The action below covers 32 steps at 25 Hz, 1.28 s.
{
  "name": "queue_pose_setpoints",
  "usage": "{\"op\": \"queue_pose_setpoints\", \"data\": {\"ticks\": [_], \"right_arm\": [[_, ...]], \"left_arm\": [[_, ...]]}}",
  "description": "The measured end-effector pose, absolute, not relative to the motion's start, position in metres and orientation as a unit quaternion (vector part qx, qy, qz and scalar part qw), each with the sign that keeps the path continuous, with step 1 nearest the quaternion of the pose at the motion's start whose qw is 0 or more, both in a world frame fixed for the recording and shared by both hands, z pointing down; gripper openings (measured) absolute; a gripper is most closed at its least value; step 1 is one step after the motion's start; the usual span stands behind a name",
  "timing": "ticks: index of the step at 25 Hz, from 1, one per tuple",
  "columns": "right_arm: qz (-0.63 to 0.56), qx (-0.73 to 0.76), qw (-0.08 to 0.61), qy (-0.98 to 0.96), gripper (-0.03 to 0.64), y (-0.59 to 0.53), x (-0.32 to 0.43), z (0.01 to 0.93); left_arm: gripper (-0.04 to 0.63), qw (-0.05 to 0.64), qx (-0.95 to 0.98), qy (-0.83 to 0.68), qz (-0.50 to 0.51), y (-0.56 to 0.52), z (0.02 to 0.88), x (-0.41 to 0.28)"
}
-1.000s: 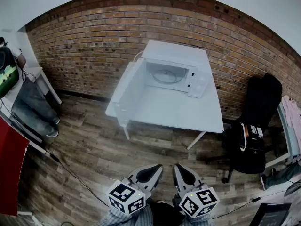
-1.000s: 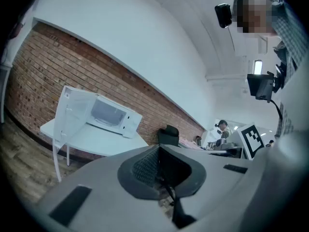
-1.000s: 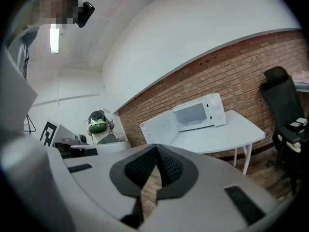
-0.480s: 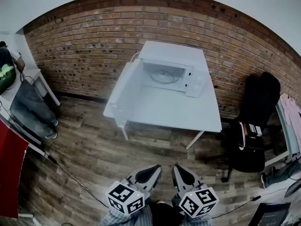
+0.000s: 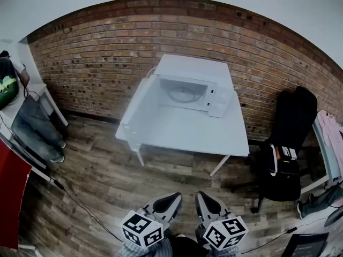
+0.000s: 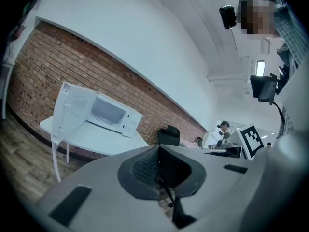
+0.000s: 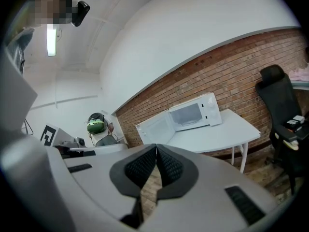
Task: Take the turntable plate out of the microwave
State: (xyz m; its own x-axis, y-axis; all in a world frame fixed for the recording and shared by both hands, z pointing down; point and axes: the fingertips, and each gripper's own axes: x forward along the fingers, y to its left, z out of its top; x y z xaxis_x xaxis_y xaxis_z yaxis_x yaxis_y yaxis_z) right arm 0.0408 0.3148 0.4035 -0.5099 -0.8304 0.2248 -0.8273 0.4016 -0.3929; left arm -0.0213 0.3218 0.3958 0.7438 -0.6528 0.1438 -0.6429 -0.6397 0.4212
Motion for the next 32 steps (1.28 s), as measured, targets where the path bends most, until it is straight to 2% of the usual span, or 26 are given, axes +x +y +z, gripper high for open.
{"op": "queue_pose_setpoints", "data": {"ticks": [15,21,32], "right_arm": [[-0.225,-0.486,-0.001,0.845,0.018,0.322,0.082,0.401],[-0.207,-0.484,-0.028,0.850,0.018,0.320,0.086,0.408],[-0.230,-0.488,-0.028,0.842,0.018,0.252,0.082,0.427]], "left_arm": [[0.009,0.207,0.897,-0.390,-0.022,0.333,0.390,0.010],[0.009,0.213,0.891,-0.400,-0.020,0.330,0.397,0.011],[0.009,0.220,0.888,-0.403,-0.009,0.254,0.414,0.001]]}}
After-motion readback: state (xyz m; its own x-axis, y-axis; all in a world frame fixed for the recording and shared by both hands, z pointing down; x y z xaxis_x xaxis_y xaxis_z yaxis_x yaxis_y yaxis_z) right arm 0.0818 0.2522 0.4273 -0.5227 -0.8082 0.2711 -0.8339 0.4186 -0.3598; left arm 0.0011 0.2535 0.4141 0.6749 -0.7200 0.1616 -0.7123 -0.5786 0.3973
